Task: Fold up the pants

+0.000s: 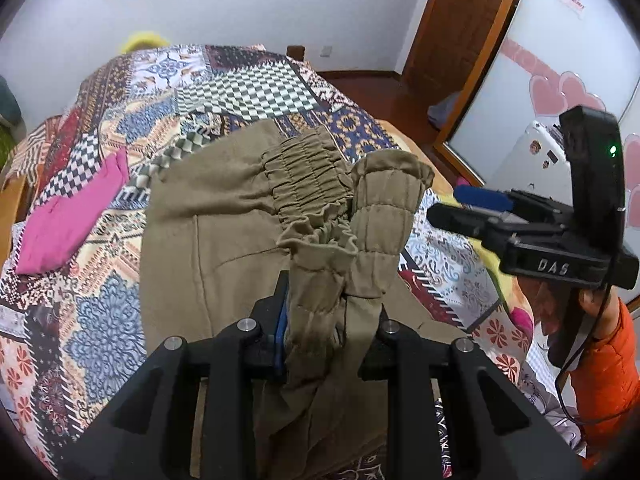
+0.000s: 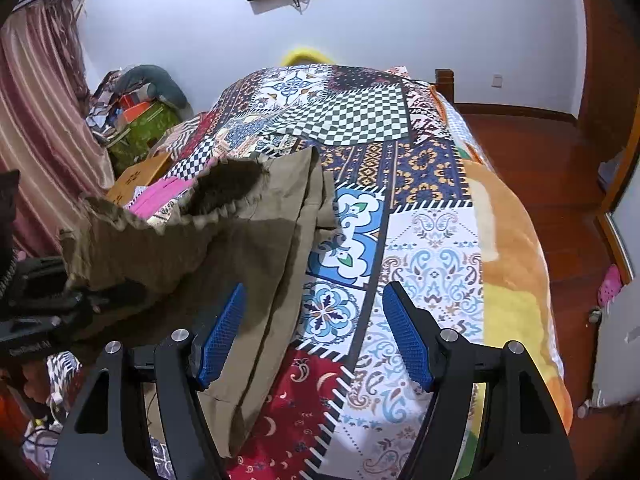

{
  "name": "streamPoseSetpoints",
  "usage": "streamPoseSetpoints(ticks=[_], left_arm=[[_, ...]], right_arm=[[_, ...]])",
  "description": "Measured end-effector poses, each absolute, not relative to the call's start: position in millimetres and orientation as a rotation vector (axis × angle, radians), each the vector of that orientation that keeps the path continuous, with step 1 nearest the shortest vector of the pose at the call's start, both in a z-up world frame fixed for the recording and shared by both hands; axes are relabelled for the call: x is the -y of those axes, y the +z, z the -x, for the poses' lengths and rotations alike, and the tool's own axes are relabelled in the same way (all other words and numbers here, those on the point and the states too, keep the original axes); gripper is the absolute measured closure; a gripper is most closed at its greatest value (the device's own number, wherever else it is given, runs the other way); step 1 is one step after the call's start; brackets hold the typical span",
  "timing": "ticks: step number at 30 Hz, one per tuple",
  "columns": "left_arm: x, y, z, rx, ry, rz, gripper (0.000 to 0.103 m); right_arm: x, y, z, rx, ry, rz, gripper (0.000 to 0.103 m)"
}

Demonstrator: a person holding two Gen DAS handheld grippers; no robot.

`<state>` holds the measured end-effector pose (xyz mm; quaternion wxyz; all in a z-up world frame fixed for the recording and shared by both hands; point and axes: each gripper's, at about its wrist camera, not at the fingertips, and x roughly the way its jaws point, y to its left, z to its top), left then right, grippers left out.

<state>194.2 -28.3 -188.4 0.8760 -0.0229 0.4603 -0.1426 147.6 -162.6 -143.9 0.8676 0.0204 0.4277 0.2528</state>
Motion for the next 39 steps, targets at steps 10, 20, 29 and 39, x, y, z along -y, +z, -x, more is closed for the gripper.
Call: streamPoseSetpoints(ticks=[10, 20, 29, 39], left_arm=[[39.8, -194.9, -196.5, -1.016, -0.264, 0.002, 0.072], [32.8, -157.6, -178.1, -0.894, -0.296, 0.068, 0.03], [-24.8, -150.1, -170.1, -0.846, -0.173, 0.075, 0.021], [-59.6, -171.4, -162.9, -0.903, -0.107, 0.101, 0.021]], right_arm=[[167.4, -137.1, -146.4, -0.875, 0.521, -0.046, 0.036], [162.9, -116.9, -142.8, -0.822, 0.538, -0.049, 0.036], [126.3, -119.7, -137.8, -0.828, 0.627, -0.014, 0.036], [92.7, -117.3, -135.6, -0.823, 0.695, 0.005, 0.035]])
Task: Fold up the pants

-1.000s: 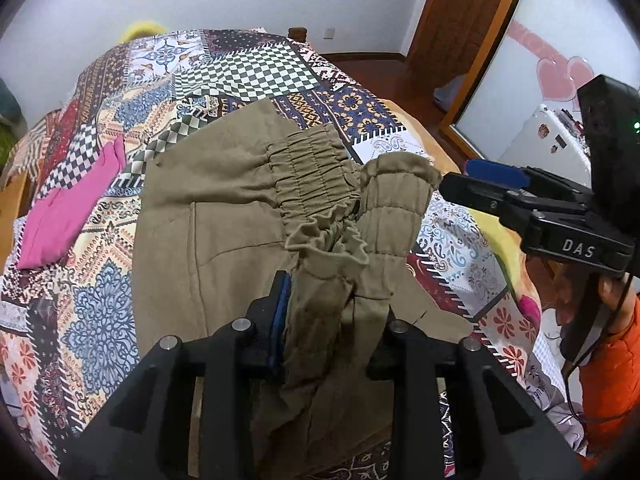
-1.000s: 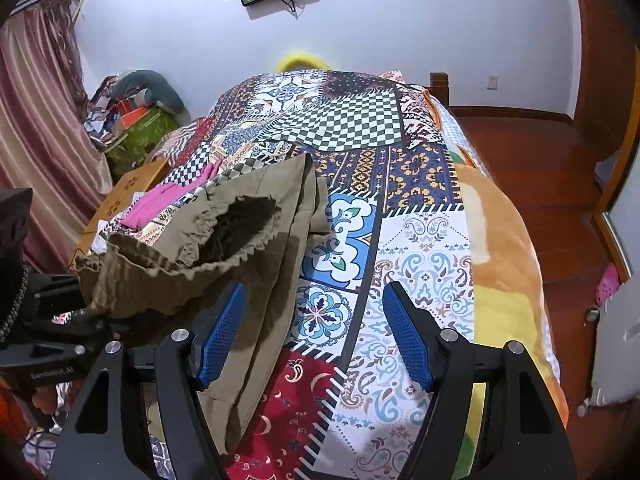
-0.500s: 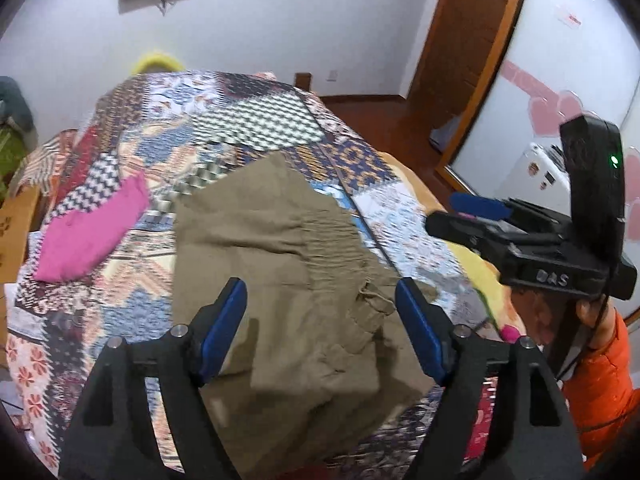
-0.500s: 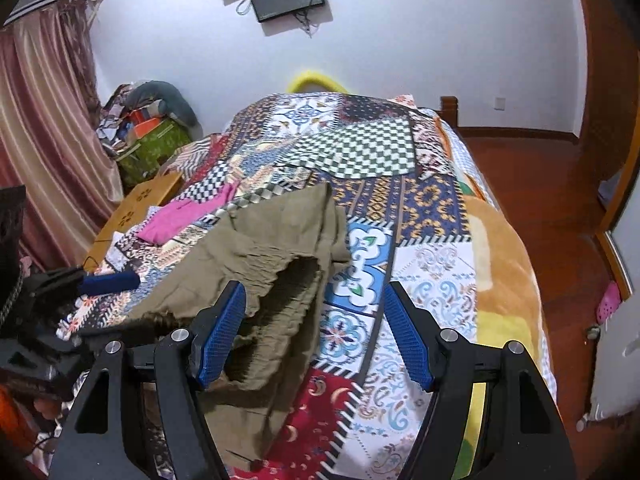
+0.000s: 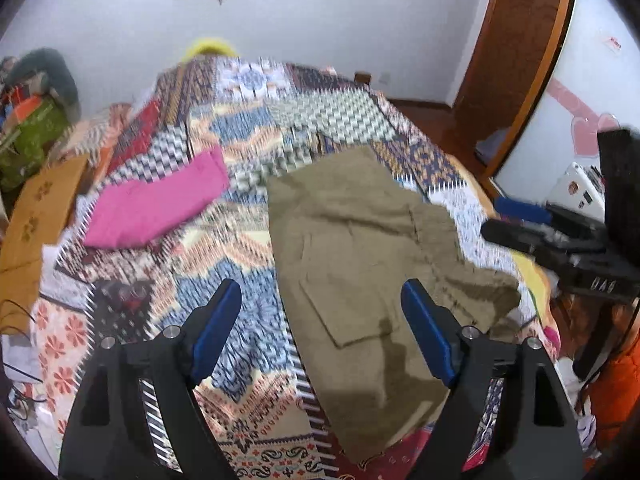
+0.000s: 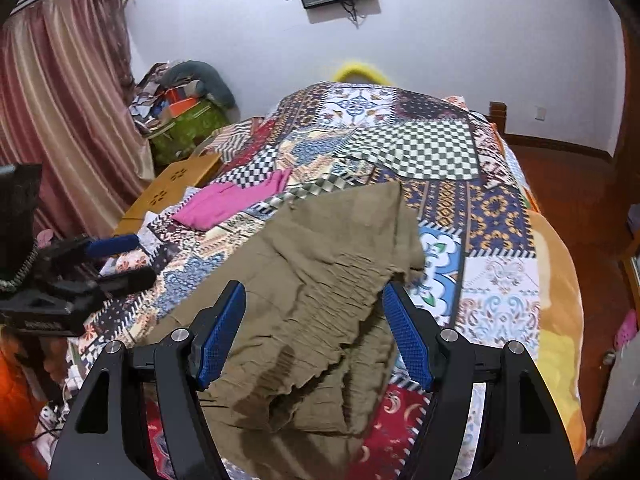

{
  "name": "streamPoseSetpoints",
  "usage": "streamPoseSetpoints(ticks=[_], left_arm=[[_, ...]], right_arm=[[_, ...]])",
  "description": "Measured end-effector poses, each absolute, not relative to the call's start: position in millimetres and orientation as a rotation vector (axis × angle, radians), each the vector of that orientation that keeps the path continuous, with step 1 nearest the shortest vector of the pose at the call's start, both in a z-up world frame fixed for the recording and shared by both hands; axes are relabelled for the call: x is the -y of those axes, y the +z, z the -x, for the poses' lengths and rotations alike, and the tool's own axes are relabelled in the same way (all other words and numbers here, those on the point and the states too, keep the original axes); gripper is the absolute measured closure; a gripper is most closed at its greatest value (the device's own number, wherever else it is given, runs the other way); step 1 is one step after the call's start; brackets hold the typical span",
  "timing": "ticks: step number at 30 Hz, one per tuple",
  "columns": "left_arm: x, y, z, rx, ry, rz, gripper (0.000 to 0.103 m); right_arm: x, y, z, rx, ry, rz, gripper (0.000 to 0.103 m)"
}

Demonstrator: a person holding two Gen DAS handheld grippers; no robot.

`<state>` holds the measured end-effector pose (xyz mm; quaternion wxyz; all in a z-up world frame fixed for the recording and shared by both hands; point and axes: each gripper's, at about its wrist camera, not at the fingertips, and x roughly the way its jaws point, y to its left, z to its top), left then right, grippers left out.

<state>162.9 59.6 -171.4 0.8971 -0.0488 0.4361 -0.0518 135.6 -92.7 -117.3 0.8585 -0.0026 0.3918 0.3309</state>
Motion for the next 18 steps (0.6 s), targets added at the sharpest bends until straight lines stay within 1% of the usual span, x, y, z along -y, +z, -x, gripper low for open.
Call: streamPoseSetpoints(ticks=[4, 10, 11, 13, 16, 18], left_arm=[[-48.4, -196.2, -164.5, -0.976, -0.133, 0.103, 0.021], [-30.2, -217.9, -163.7, -1.027, -0.159, 0.073, 0.021], [-29.1, -217.8, -164.1, -1.026, -0.156, 0.065, 0.021], [-30.2, -215.1, -164.9, -1.019, -0.152, 0.068, 0.021], [-37.2, -205.5, -168.2, -0.995, -0.136, 0.086, 0.021], [-43.0, -195.8, -171.3, -0.968, -0.123, 0.088, 0.021]], right_arm=[[83.0, -127.9, -134.8, -0.85, 0.694, 0.035, 0.035], [83.1, -166.9, -125.1, -0.942, 0.651, 0.099, 0.035], [86.6, -173.6, -123.1, -0.948, 0.649, 0.083, 0.034], [95.5, -180.7, -121.7, -0.95, 0.636, 0.025, 0.027], [101.9, -181.0, -126.1, -0.977, 0.647, -0.036, 0.027], [101.3, -177.8, -126.0, -0.973, 0.65, -0.019, 0.027]])
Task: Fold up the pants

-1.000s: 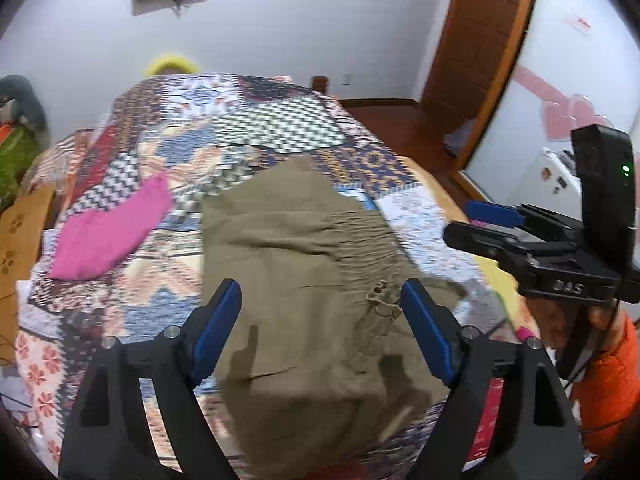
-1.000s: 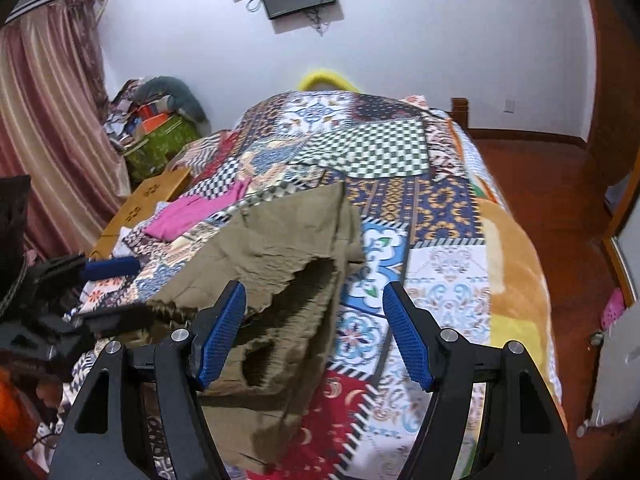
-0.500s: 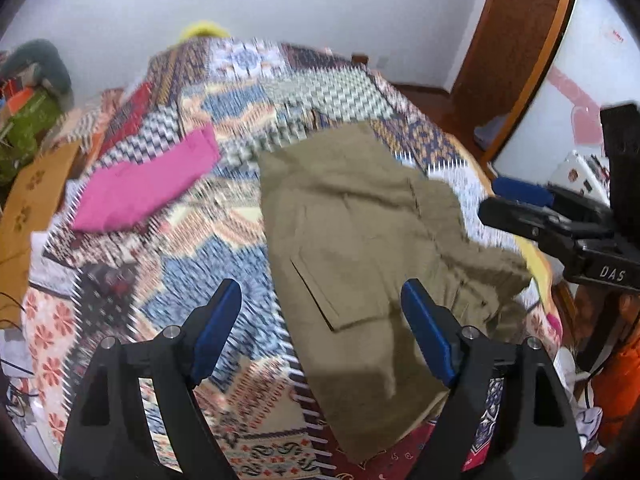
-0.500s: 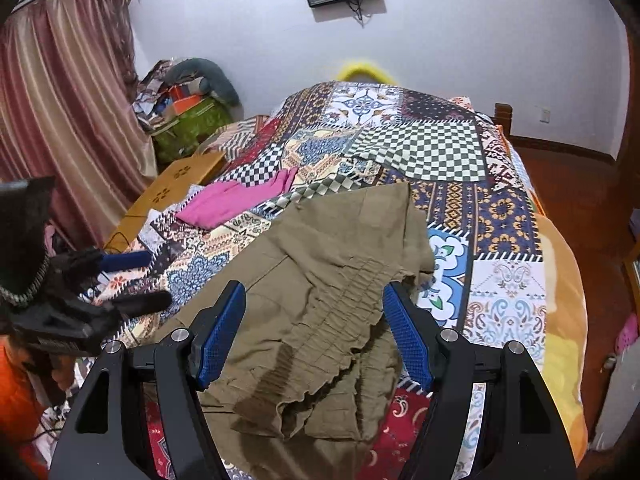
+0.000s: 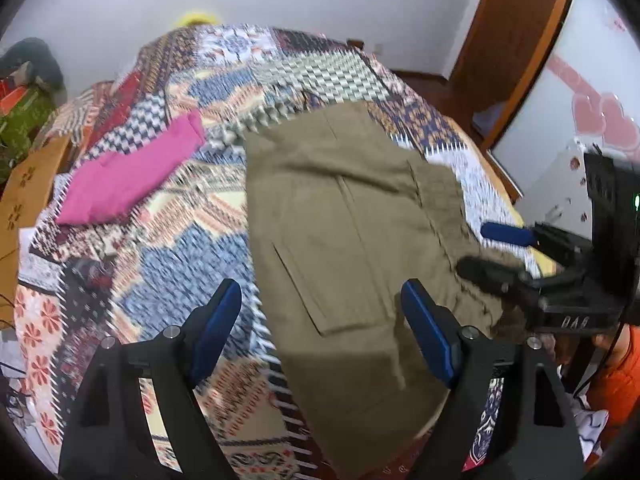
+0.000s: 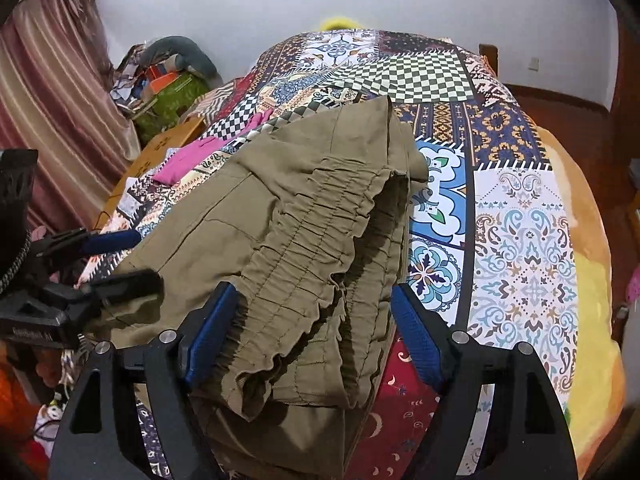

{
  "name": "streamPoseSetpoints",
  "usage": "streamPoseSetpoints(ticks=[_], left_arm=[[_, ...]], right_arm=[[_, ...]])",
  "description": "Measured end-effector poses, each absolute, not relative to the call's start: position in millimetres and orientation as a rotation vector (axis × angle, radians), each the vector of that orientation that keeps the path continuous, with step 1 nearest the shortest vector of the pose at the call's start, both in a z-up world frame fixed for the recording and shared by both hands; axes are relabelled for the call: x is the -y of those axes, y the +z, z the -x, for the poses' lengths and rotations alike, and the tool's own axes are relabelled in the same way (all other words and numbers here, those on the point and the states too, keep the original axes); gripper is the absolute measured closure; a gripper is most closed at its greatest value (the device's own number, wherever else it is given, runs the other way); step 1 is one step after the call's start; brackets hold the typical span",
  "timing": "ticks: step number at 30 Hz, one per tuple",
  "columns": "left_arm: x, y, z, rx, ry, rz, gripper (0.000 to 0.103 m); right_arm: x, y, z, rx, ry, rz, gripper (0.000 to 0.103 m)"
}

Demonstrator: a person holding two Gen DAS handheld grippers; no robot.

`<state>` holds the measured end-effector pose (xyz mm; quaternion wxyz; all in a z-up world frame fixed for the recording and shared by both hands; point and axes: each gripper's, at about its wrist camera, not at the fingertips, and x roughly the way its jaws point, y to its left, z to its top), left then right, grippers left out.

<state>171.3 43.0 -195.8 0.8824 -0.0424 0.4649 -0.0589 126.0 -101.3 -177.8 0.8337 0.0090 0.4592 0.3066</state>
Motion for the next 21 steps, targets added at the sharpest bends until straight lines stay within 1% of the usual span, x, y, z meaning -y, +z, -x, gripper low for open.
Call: streamPoseSetpoints(ticks=[4, 10, 16, 21], left_arm=[[-56.6, -177.9, -182.3, -0.917, -0.096, 0.083, 0.021], [-81.0, -166.9, -217.3, -0.891, -0.066, 0.075, 0.021], [-99.7, -187.6, -263.4, -0.955, -0.088, 0.104, 0.021], [-111.2, -214.5, -295.9, -1.003, -0.063, 0.12, 0.021]], right_arm=[[96.9, -165.0, -125.8, -0.936, 0.642, 0.046, 0.027], [105.7, -141.7, -136.9, -0.856, 0.627, 0.031, 0.027], [116.9, -135.6, -153.3, -0.822, 0.583, 0.023, 0.026], [123.3, -145.0, -170.3, -0.839, 0.552, 0.025, 0.026]])
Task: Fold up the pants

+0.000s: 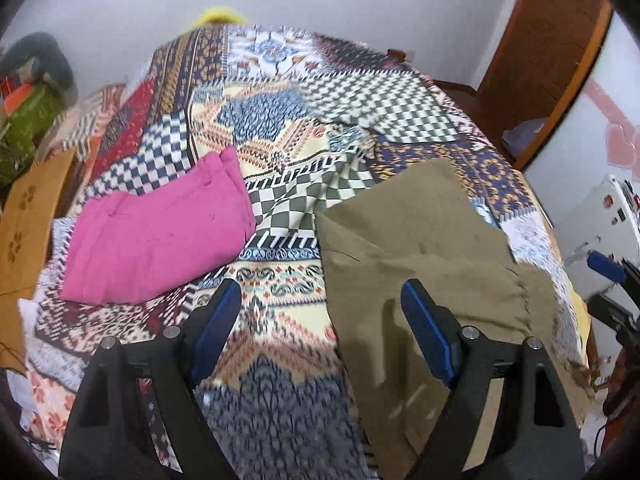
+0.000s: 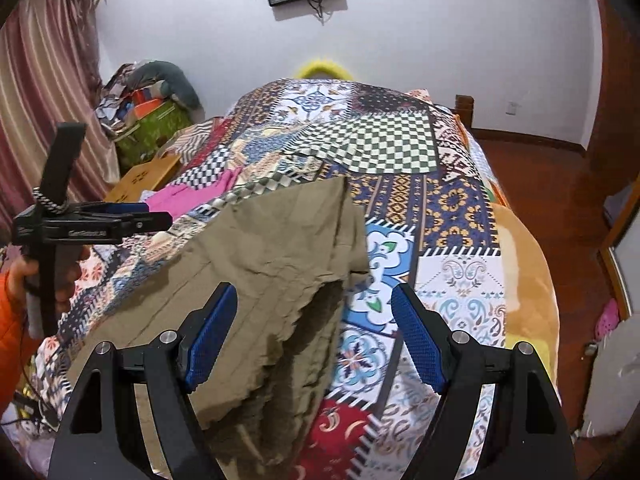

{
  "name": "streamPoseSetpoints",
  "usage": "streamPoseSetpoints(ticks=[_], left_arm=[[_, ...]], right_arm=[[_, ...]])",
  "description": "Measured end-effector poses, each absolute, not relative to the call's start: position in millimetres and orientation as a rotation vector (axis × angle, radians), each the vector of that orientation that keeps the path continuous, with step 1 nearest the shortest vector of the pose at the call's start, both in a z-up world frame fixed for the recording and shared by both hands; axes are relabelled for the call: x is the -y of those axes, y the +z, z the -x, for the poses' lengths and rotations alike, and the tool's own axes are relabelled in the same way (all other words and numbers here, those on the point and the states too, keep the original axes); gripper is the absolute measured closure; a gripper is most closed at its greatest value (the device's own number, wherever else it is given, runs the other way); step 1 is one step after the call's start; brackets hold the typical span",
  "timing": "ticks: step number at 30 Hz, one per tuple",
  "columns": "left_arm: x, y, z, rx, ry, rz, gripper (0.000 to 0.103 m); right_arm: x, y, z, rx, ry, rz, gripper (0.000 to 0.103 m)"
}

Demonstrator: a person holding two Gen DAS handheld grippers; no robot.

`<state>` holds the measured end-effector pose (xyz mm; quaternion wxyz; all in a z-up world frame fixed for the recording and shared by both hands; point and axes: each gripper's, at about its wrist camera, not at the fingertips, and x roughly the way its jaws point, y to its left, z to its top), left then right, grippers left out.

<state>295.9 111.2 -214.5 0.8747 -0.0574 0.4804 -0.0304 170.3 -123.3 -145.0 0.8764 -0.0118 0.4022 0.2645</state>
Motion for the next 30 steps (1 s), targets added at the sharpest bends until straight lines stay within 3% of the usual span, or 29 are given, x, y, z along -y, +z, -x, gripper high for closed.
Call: streamPoseSetpoints(ticks=[4, 8, 16, 17, 18, 22, 30], left_arm=[[-119.4, -232.6, -321.8, -1.034, -0.09, 0.181, 0.028], [-115.1, -248.3, -347.3, -1.077, -0.152, 0.196, 0.044], [-106.0, -270.8, -382.7, -1.123, -0.24, 0.23, 0.048], [-102.8, -272.1, -385.6, -1.126, -0.241, 0.217, 0.054], [-99.1, -273.0, -387.6, -1.129, -0.231, 0.191, 0.069], [-95.2, -272.0, -388.9, -1.137, -0.203, 0.141, 0.096], [-110.1, -250.1, -352.9, -1.075, -0.119, 0.07, 0.101]], right_arm=[[124.3, -156.9, -182.9, -0.865, 0.539, 0.019, 0.026], [127.3, -170.3, -190.3, -0.89, 0.533, -0.019, 0.026], [135.9, -186.1, -199.9, -0.927, 0.532, -0.077, 0.026], [137.0, -186.0, -200.2, -0.927, 0.531, -0.079, 0.026], [138.0, -185.2, -200.2, -0.925, 0.53, -0.081, 0.026], [141.0, -179.4, -197.9, -0.915, 0.519, -0.08, 0.026], [150.4, -161.6, -188.9, -0.879, 0.5, -0.072, 0.026]])
